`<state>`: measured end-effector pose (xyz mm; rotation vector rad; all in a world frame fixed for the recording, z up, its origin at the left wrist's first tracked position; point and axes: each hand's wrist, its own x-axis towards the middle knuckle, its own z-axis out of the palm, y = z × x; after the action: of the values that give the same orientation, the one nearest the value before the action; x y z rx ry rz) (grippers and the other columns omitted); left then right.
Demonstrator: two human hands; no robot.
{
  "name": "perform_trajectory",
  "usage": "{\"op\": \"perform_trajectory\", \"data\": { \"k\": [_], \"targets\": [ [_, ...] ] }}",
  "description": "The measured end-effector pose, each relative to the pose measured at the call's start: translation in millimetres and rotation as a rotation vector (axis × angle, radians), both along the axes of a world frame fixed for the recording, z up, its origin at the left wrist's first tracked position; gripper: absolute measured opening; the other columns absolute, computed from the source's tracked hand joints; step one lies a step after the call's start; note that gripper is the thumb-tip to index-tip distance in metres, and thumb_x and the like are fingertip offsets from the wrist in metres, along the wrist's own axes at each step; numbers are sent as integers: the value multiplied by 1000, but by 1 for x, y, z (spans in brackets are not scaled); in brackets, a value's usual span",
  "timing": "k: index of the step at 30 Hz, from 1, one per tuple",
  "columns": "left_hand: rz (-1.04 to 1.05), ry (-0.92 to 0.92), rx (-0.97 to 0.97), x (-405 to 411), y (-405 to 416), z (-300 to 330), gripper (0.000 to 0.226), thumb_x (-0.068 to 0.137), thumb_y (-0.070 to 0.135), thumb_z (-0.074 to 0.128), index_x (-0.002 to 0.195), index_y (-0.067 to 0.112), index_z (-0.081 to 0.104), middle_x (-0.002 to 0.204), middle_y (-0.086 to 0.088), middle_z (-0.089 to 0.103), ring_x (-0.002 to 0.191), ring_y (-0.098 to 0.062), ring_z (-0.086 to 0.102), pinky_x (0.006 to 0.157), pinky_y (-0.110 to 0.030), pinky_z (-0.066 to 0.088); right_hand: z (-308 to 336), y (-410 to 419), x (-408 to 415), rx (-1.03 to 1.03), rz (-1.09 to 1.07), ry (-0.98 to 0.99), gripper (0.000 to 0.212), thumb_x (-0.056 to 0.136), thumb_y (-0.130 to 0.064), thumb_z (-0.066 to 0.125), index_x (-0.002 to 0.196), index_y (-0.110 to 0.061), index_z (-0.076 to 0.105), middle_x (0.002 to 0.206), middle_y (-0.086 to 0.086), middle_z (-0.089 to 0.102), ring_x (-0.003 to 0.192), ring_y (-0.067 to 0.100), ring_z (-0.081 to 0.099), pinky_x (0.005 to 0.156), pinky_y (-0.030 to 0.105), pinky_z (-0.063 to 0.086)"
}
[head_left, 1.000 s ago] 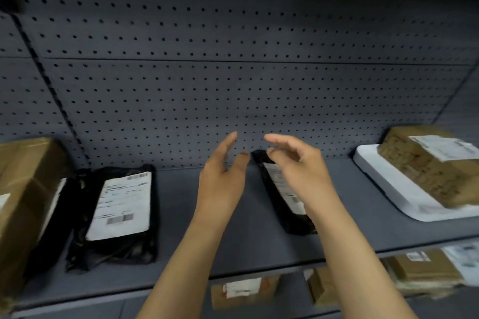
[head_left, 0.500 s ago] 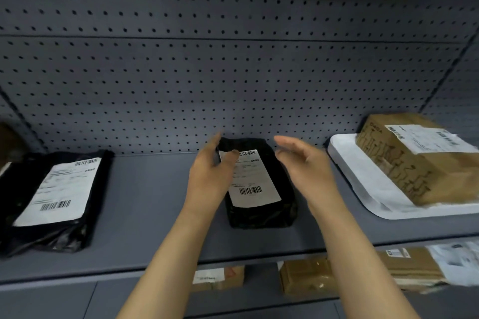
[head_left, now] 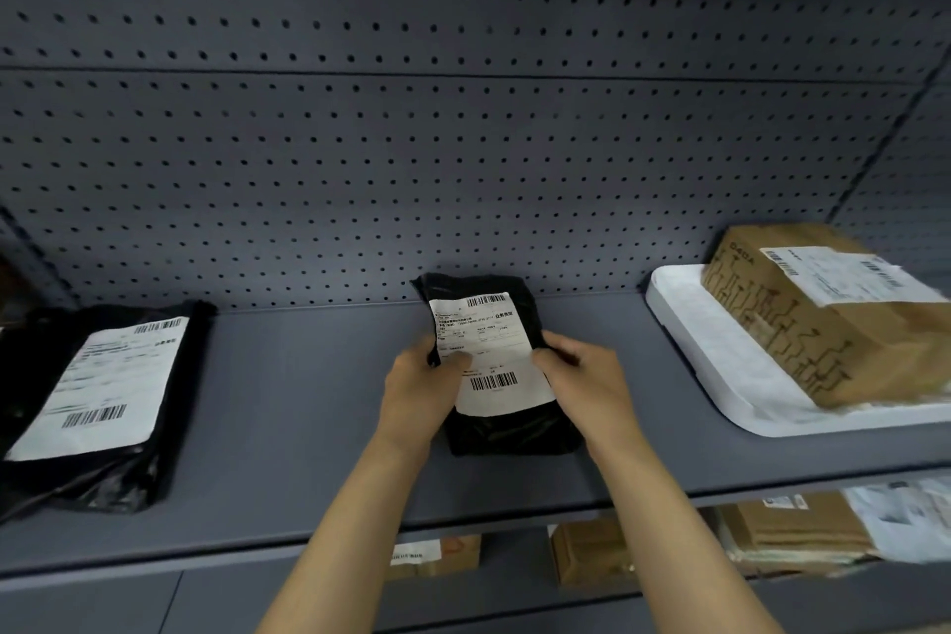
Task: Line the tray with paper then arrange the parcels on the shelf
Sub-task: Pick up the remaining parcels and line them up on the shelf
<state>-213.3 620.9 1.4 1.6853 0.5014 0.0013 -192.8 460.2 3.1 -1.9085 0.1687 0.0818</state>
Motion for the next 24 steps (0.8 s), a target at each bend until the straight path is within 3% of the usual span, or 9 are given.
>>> {"op": "perform_trajectory", "data": {
  "k": [4, 8, 12, 15, 18, 22, 24],
  "targets": [
    [18, -50, -43, -5, 13, 15, 24, 96, 14, 59, 111, 25, 73, 110, 5, 76, 103, -15, 70, 86, -31, 57, 14, 11, 0, -14, -4, -57, 36, 89, -18, 66, 124, -19, 74, 125, -7, 74, 122, 7, 63, 110, 29, 46],
    [94, -115, -55, -16, 46, 42, 20, 99, 13, 58, 100, 28, 72, 100, 9, 75, 95, -8, 69, 71, -20, 52, 31, 40, -1, 25, 59, -140, 34, 89, -15, 67, 122, -21, 75, 120, -11, 74, 110, -2, 65, 102, 20, 47],
    [134, -141, -51, -32, 89, 58, 23, 97, 13, 60, 108, 25, 76, 103, 9, 78, 98, -10, 72, 80, -23, 55, 45, 79, -4, 69, 106, -177, 32, 90, -16, 68, 120, -26, 75, 101, -22, 69, 92, -18, 58, 88, 9, 45],
    [162, -155, -32, -44, 122, 66, 24, 95, 12, 61, 107, 24, 77, 102, 8, 80, 99, -13, 74, 91, -32, 57, 49, 116, -10, 85, 135, -201, 32, 89, -15, 68, 118, -26, 76, 101, -21, 71, 100, -11, 63, 96, 18, 49],
    [193, -156, -2, -58, 157, 75, 22, 93, 11, 62, 105, 20, 77, 102, 3, 81, 97, -17, 76, 90, -35, 59, 52, 153, -19, 106, 164, -212, 33, 89, -12, 68, 119, -24, 76, 107, -15, 75, 104, -4, 67, 98, 21, 51],
    [234, -143, 45, -80, 210, 85, 21, 91, 15, 64, 106, 23, 78, 99, 8, 81, 94, -14, 76, 88, -33, 59, 52, 206, -29, 117, 213, -230, 34, 90, -13, 68, 120, -24, 76, 107, -15, 74, 90, -17, 63, 82, 5, 47],
    [248, -107, 63, -90, 236, 87, 21, 90, 17, 65, 106, 23, 77, 99, 7, 81, 93, -17, 76, 88, -35, 59, 49, 234, -35, 105, 246, -243, 34, 90, -14, 68, 120, -25, 76, 103, -18, 73, 86, -20, 62, 81, 4, 47]
  ]
}}
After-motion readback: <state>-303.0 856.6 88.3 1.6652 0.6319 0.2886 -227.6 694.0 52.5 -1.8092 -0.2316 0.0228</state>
